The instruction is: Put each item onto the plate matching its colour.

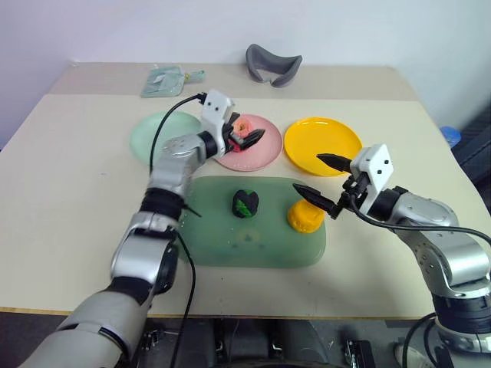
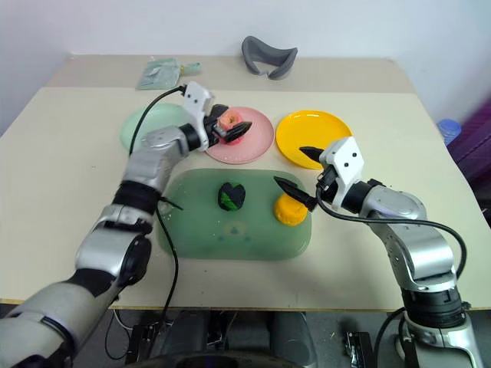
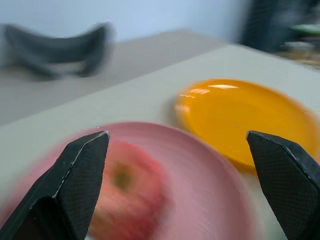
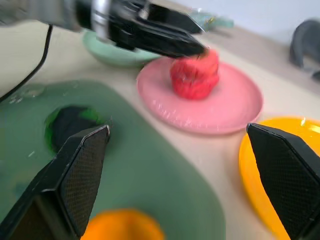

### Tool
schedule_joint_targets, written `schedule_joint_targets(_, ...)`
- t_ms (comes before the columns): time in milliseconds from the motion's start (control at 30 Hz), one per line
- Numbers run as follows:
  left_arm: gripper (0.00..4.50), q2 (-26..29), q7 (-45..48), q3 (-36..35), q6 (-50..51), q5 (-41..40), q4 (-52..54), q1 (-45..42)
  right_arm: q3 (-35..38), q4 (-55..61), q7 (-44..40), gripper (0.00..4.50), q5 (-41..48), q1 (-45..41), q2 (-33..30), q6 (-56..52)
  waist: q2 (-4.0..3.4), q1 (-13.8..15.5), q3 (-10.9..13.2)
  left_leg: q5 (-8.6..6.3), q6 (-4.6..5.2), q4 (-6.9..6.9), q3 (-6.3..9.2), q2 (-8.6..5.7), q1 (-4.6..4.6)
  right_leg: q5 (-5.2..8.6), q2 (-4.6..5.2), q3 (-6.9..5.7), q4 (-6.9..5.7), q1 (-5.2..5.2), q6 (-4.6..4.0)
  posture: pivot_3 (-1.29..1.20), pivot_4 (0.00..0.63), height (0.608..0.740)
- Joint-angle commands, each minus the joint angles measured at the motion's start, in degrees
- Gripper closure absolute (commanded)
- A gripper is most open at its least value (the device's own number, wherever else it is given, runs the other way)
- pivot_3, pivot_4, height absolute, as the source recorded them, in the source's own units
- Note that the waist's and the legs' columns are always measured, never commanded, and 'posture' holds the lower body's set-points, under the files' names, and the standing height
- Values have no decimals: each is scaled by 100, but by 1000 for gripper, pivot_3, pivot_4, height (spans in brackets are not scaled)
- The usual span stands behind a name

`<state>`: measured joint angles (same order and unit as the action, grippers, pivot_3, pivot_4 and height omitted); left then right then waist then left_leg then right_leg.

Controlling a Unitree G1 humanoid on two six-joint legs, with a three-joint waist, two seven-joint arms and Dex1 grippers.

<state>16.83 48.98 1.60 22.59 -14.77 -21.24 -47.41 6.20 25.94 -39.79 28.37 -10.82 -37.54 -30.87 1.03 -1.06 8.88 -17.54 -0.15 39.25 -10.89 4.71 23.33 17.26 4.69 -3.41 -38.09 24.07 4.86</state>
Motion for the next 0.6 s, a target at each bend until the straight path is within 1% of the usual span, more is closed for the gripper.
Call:
schedule_joint_targets(33, 18, 702, 1044, 211, 960, -756, 1786, 475, 199, 489, -185, 0, 282, 230, -185, -125, 0, 16, 0, 0, 0, 1, 1, 0, 0, 0, 0, 1, 0, 0, 0, 0, 150, 740)
schedule_joint_targets(100, 18, 1131, 1483, 282, 1318, -1062, 2330, 795, 293, 648, -231, 0, 462, 413, -245, -250, -1, 54, -1, 0, 0, 10, 3, 0, 1, 0, 1, 1, -2, -2, 0, 0, 150, 740)
schedule_joint_targets(200, 18, 1446, 1779, 328, 1662, -1348, 2645, 966, 400, 770, -230, 0, 623, 551, -297, -381, -1, 113, -1, -2, 2, 30, 16, 0, 0, 0, 1, -3, -2, -21, 0, 0, 150, 740)
schedule_joint_targets(233, 18, 1552, 1883, 411, 1642, -1311, 2700, 1001, 440, 807, -230, 0, 655, 609, -316, -416, -1, 136, -1, -3, 4, 36, 20, 1, 0, 0, 0, -3, -3, -25, 0, 0, 150, 740)
schedule_joint_targets(300, 18, 1695, 1934, 743, 1412, -963, 2677, 1007, 623, 926, -254, 0, 690, 962, -391, -462, -2, 192, -1, -5, 8, 44, 26, 0, -1, 0, 0, -5, -4, -33, 0, 0, 150, 740)
schedule_joint_targets(367, 18, 1745, 1866, 995, 1118, -632, 2568, 985, 722, 997, -273, 0, 664, 1220, -451, -431, -1, 203, -1, -8, 12, 47, 32, -2, -1, 0, 0, -6, -1, -40, 0, 0, 150, 740)
schedule_joint_targets(467, 18, 1656, 1731, 1391, 734, -164, 2314, 946, 968, 1108, -346, 0, 656, 1705, -468, -283, -2, 195, -2, -10, 15, 54, 33, -3, -1, 0, 0, -6, -1, -43, 1, 0, 150, 740)
schedule_joint_targets(600, 18, 1524, 1673, 1618, 392, 136, 2093, 928, 1298, 1180, -502, 0, 649, 2191, -449, -27, -1, 184, -1, -10, 15, 54, 37, -2, 0, 0, -4, -7, -1, -43, 0, 0, 150, 740)
